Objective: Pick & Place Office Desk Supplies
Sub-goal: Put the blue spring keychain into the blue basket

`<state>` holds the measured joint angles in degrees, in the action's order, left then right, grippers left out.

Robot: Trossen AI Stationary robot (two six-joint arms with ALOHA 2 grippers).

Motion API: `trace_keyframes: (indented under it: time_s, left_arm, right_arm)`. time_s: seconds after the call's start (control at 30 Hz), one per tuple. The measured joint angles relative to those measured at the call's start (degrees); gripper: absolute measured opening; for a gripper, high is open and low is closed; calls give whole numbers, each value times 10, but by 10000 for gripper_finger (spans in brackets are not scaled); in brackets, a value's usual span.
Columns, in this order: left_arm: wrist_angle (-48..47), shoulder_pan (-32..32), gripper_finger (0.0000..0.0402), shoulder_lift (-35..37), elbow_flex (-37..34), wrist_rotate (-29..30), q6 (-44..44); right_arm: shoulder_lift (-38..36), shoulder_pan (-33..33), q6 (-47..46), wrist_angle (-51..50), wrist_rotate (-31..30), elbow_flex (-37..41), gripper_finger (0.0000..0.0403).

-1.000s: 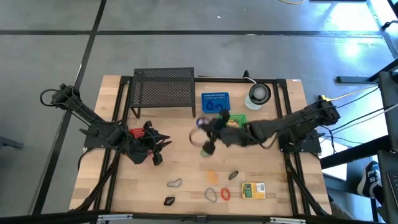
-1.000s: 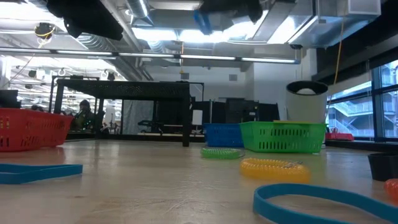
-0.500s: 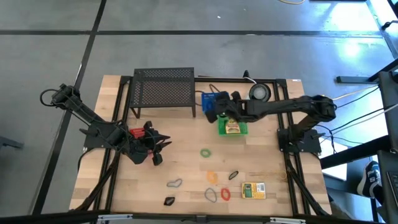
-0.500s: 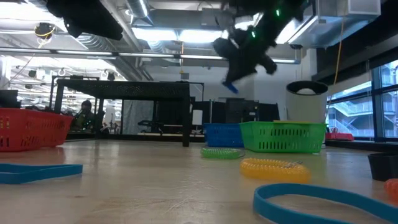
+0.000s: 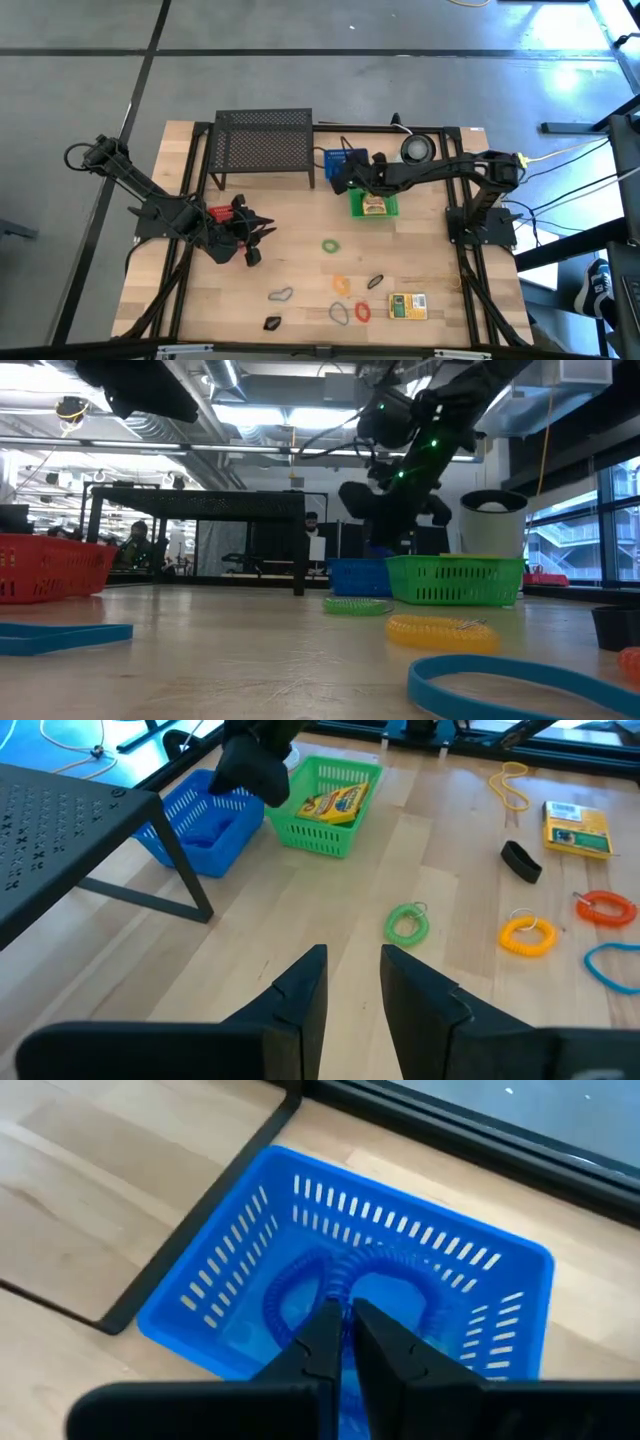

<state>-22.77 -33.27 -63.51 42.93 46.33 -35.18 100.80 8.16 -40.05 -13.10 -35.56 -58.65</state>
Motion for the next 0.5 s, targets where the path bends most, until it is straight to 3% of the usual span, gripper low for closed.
trace_keyframes:
  time_s: [0.33,0.5]
  left_arm:
    - [-1,0,88,0,0,-6,0]
    - [-1,0,88,0,0,-6,0]
  right_arm:
    - [18,2,-14,18,-10,0,23]
    - [18,4,-15,18,6,0,48]
